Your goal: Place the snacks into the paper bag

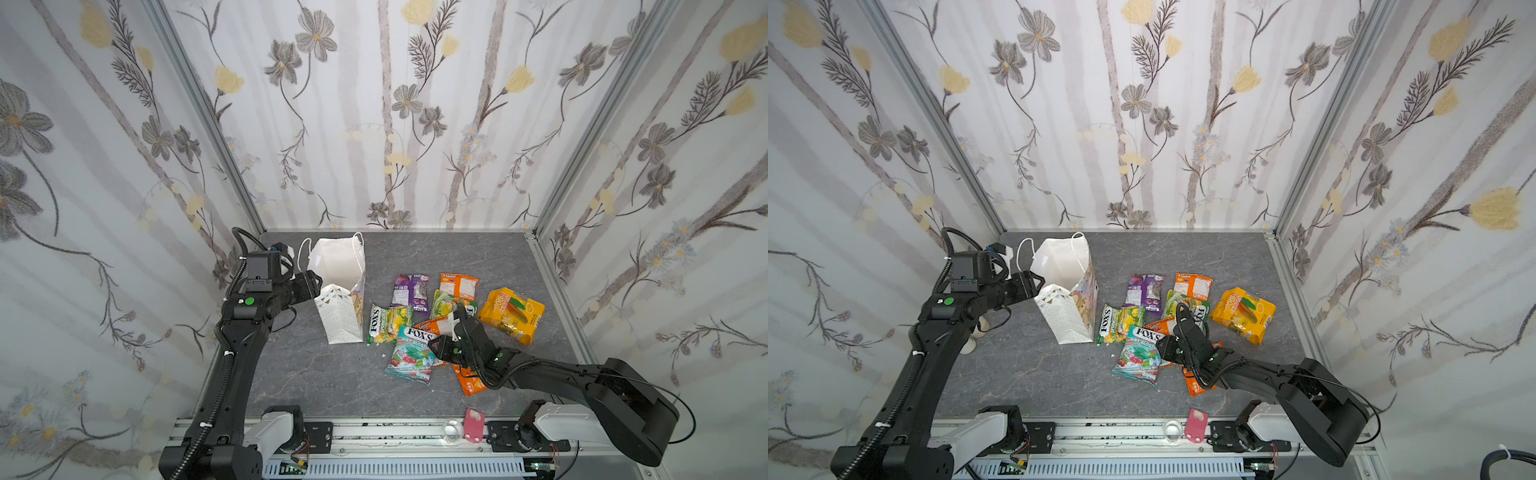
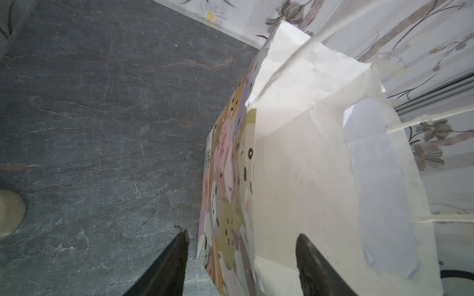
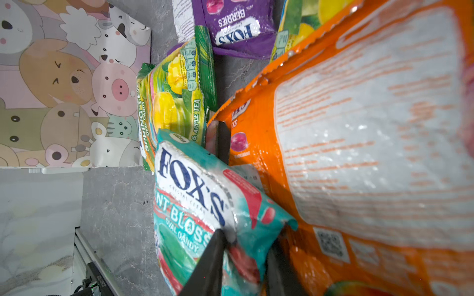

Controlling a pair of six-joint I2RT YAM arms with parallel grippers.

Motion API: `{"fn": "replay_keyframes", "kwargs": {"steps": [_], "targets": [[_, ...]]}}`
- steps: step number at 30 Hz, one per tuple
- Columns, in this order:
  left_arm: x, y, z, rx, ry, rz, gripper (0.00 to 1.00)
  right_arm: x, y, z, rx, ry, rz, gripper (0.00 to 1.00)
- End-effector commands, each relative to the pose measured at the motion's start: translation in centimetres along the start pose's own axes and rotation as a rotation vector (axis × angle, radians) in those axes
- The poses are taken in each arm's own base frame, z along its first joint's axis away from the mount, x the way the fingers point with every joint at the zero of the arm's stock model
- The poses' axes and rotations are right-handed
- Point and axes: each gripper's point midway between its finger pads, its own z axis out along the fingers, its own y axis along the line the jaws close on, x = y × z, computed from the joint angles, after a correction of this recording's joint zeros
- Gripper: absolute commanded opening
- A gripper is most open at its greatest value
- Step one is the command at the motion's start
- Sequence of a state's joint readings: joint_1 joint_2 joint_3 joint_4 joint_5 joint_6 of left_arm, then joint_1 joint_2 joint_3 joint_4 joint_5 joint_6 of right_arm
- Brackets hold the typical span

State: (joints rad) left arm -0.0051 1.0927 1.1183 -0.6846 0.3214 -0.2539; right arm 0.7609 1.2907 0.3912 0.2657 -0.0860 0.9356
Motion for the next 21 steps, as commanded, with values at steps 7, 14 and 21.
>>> {"fn": "replay_keyframes", "kwargs": {"steps": [7,14,21], "targets": [[-0.9,-0.4,-0.2,0.017,-0.038,0.015,0.66,-1.0,2.0,-0.4,-0.095,-0.041,0.001,0.0],[-1.2,-0.9,-0.3,0.038,-0.046,0.012,0.66,-2.4,5.9,-1.9,-0.22,-0.068,-0.109,0.0],[-0.9,-0.3,-0.5,0.005,-0.05,0.015,0.66,-4.3,10.3,-4.2,-0.339,-0.115,-0.213,0.0]]}}
